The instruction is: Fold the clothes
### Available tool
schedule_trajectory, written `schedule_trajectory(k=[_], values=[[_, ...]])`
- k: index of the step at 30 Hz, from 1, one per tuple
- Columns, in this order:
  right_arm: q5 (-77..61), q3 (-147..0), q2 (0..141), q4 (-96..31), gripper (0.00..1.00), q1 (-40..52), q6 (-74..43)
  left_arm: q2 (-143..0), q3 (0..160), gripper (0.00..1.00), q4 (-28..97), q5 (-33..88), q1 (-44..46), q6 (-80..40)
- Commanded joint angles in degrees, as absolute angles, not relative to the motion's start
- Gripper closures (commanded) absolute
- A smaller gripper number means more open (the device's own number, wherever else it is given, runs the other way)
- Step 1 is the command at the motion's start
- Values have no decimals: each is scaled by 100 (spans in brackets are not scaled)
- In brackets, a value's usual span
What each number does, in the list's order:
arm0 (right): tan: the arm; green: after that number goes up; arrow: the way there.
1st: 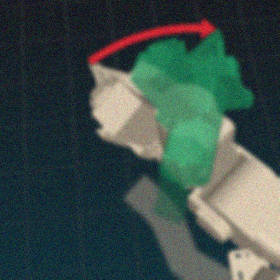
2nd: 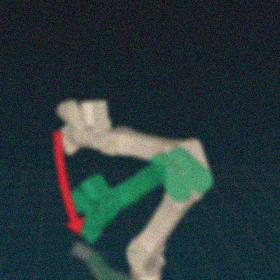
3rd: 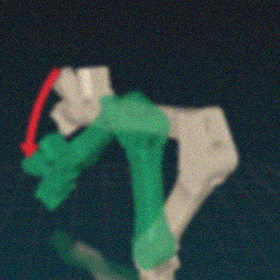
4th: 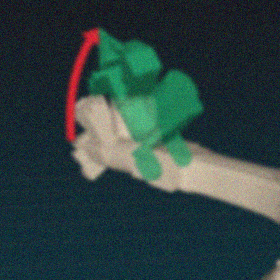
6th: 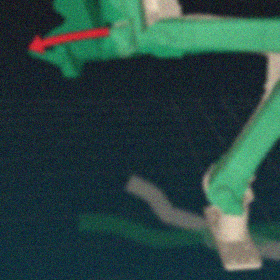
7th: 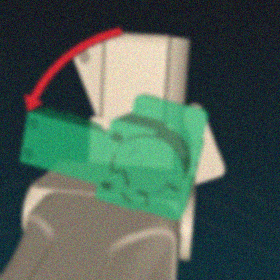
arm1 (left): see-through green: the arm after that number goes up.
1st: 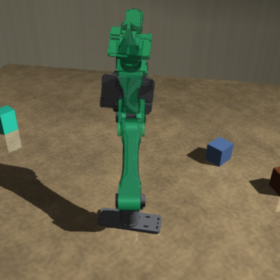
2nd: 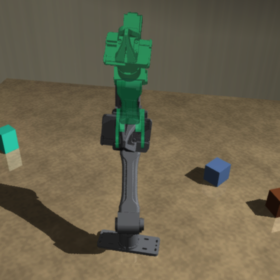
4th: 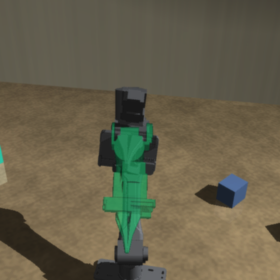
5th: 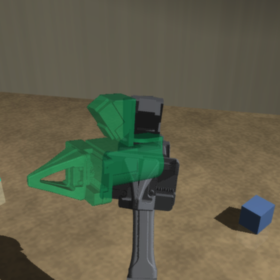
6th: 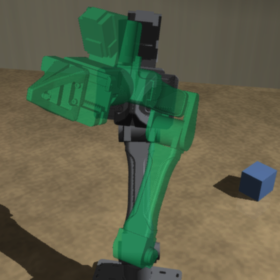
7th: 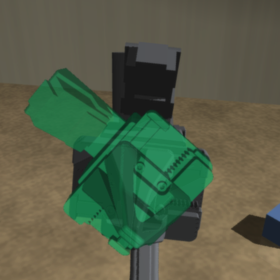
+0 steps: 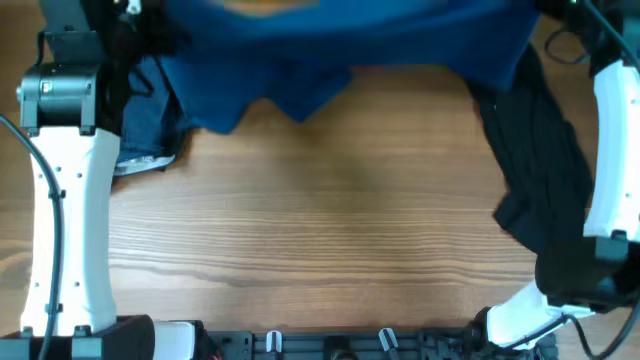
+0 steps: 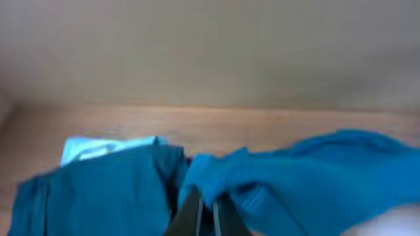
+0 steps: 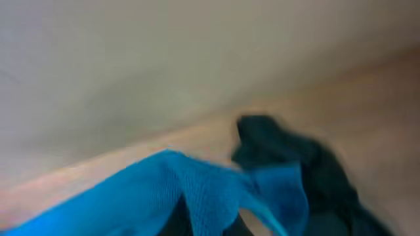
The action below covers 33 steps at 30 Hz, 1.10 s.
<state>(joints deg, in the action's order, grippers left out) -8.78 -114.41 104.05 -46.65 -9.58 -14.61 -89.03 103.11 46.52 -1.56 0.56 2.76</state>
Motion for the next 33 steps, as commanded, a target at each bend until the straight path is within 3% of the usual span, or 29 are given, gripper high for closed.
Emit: schedule_trajectory(k=[1,9,14,17,23,25,33], values=[[-867,-11480,10372,-5413,96,-1129,-1352,-8831,10357,96,5774,23,14,384],[-1243,-11480,10366,-8051,96,-1726,-1035,-8827,10350,96,7609,451,25,386],[-1507,-11480,10302,-8409,96,-1732,-744,-8768,10353,96,8171,449,25,292],[-1997,-11483,10261,-7502,96,-1728,-711,-8683,10353,96,7100,478,25,274],[-2493,-11924,10261,-4838,96,-1728,-980,-8670,10353,96,2440,491,25,84],[-2486,-12241,10261,-4377,96,-1728,-1153,-8670,10519,96,1846,493,25,80],[-2255,-14094,10029,-5520,96,-1734,-1044,-8606,13598,96,4600,493,316,108]])
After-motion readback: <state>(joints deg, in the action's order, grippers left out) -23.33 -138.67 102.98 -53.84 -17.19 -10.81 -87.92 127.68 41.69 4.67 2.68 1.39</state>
